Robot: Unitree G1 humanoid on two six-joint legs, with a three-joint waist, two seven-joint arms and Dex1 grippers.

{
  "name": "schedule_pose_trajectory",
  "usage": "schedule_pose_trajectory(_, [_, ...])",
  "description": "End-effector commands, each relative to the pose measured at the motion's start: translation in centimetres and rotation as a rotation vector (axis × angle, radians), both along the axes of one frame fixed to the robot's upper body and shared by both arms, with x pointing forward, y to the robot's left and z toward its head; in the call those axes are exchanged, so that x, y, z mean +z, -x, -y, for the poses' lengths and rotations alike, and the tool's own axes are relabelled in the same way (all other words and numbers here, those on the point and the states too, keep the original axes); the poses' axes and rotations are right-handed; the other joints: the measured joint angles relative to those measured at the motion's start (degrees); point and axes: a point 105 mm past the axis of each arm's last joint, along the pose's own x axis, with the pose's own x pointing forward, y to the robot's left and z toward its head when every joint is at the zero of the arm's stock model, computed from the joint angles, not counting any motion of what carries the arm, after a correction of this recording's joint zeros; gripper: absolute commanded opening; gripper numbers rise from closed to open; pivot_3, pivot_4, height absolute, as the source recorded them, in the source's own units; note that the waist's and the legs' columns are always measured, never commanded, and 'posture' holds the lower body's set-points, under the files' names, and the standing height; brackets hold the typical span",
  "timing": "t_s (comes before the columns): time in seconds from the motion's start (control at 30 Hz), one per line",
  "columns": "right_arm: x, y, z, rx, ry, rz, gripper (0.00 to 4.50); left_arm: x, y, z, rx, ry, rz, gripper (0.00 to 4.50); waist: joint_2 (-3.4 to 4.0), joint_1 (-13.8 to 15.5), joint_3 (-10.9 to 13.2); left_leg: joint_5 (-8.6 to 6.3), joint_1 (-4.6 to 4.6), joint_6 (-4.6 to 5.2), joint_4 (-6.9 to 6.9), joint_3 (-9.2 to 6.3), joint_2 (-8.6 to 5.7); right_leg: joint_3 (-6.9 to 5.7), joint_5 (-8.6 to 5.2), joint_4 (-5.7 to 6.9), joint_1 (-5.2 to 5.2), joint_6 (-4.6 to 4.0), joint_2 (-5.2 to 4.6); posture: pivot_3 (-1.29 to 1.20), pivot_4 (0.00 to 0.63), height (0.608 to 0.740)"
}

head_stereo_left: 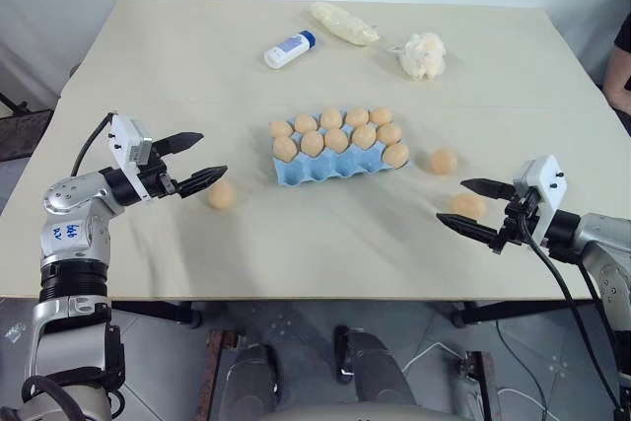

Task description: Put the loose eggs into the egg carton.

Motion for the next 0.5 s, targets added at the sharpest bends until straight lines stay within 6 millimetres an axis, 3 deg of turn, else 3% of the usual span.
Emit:
schedule_pose_trajectory(0.03, [0.9,0.0,0.2,-0.006,0.009,0.048,4.50,1.5,-0.2,-0.1,-0.005,-0.006,0.056,4.48,0.00,0.01,0.00,0.00,0.00,0.00,0.00,0.00,0.00,0.00,0.00,0.00,0.00,0.00,0.00,0.00,0.150,0.740])
schedule_pose_trajectory(0.23, [1.2,0.1,0.3,-0.027,0.000,0.058,4.50,2.4,-0.7,0.4,0.003,0.020,0.073,4.48,0.00,0.05,0.00,0.00,-0.01,0.00,0.02,0.00,-0.01,0.00,0.00,0.00,0.01,0.00,-0.01,0.00,0.150,0.740])
schedule_pose_trajectory(0.4, [1.7,0.6,1.1,-0.132,-0.007,0.088,4.50,1.9,-0.7,1.1,-0.034,0.013,0.039,4.48,0.00,0.09,0.00,0.00,0.00,-0.01,-0.01,-0.01,0.00,-0.01,0.00,0.03,-0.01,0.00,0.01,0.00,0.150,0.740])
schedule_pose_trajectory(0.5, [1.8,2.0,1.3,-0.194,-0.009,0.083,4.50,1.3,-0.6,1.5,-0.074,0.000,0.019,4.48,0.00,0.11,0.00,0.00,-0.01,-0.03,0.00,-0.02,0.00,-0.01,0.00,0.02,-0.01,0.00,0.00,0.00,0.150,0.740])
